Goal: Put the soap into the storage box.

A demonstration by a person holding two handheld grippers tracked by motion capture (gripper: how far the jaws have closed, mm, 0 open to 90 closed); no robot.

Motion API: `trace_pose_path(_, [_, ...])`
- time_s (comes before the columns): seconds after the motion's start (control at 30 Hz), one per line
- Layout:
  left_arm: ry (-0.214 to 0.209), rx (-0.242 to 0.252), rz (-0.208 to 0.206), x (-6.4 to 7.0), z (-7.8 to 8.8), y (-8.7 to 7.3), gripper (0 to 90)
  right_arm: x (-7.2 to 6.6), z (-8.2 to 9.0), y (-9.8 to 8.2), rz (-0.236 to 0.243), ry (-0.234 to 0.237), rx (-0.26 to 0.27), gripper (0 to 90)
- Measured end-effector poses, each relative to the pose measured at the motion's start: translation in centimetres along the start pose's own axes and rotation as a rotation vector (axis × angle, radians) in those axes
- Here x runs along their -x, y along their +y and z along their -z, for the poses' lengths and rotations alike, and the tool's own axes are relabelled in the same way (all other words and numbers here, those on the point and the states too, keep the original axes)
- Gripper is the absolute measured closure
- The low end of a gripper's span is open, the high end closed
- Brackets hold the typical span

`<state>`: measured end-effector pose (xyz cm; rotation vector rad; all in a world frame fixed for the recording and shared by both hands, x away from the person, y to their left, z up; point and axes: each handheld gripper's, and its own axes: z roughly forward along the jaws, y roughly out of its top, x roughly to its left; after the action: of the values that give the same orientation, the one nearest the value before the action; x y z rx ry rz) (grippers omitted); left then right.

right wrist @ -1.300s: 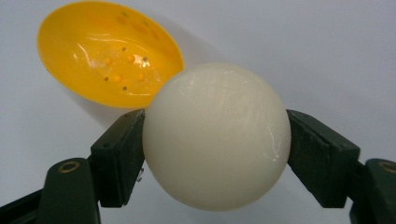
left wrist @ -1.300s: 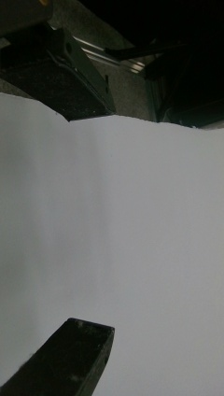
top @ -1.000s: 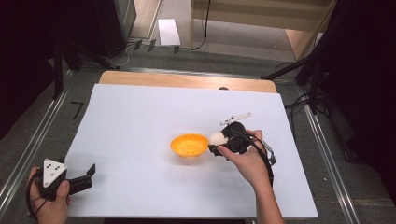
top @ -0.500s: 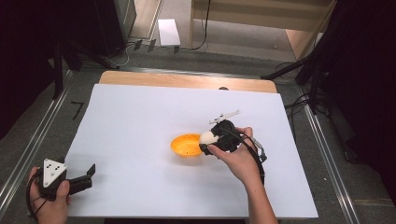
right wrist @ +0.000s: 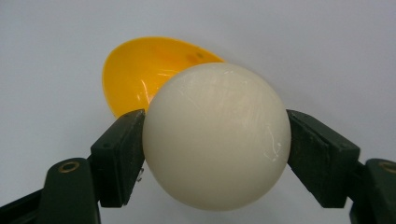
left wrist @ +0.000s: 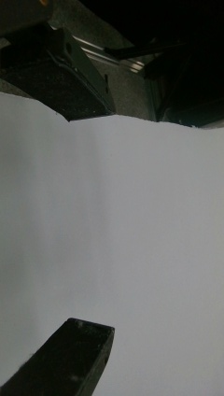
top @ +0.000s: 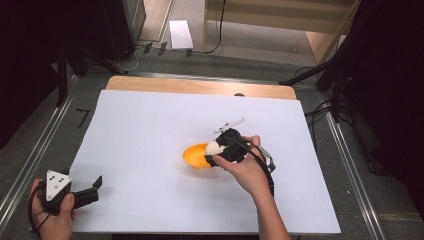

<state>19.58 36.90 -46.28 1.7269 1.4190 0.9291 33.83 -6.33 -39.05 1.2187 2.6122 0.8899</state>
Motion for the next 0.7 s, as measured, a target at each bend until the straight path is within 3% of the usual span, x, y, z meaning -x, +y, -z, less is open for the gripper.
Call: trace_pose_path(0.7, [-0.002,0.0,0.001,0.0,0.0,0.0,0.0,-1.1,-1.6,0.7,0.01,0.01,-0.007,25.0])
